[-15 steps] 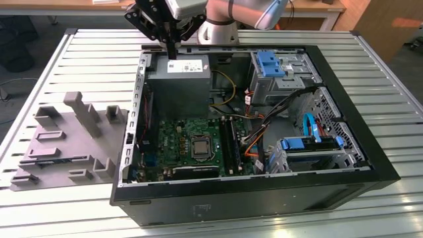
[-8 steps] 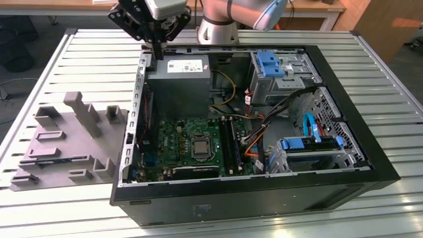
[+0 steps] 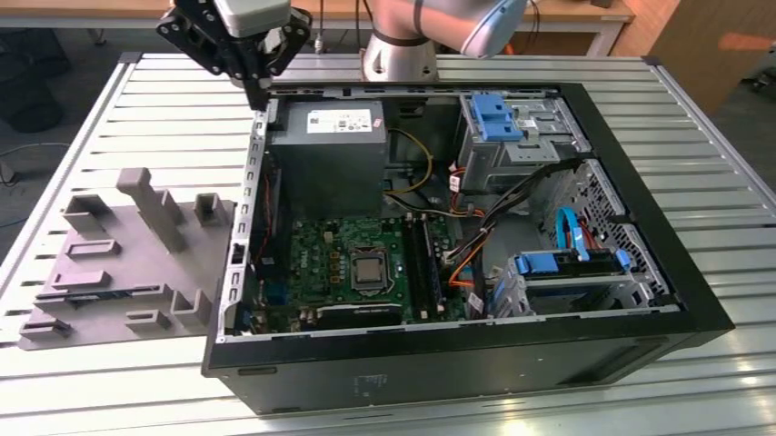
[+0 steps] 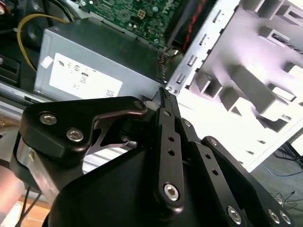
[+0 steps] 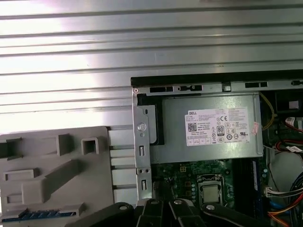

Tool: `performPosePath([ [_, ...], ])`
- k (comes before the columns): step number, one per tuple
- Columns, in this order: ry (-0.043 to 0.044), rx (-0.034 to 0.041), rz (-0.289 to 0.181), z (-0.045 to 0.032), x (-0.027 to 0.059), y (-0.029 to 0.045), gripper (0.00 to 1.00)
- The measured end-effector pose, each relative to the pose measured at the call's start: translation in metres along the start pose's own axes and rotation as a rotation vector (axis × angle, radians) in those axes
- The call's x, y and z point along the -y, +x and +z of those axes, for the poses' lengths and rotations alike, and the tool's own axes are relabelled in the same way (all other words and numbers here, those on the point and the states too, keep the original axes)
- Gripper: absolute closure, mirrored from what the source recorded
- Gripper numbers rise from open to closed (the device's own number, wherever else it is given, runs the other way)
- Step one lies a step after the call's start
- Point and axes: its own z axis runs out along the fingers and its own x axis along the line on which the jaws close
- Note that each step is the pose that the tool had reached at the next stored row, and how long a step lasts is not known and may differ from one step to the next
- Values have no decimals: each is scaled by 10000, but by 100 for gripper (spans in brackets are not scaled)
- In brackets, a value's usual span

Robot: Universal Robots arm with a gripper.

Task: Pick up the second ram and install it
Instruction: 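Reach for the second ram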

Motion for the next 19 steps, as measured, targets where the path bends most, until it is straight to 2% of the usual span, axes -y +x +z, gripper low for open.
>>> performPosePath([
  [19,1,-1,-1,4,62,803,89],
])
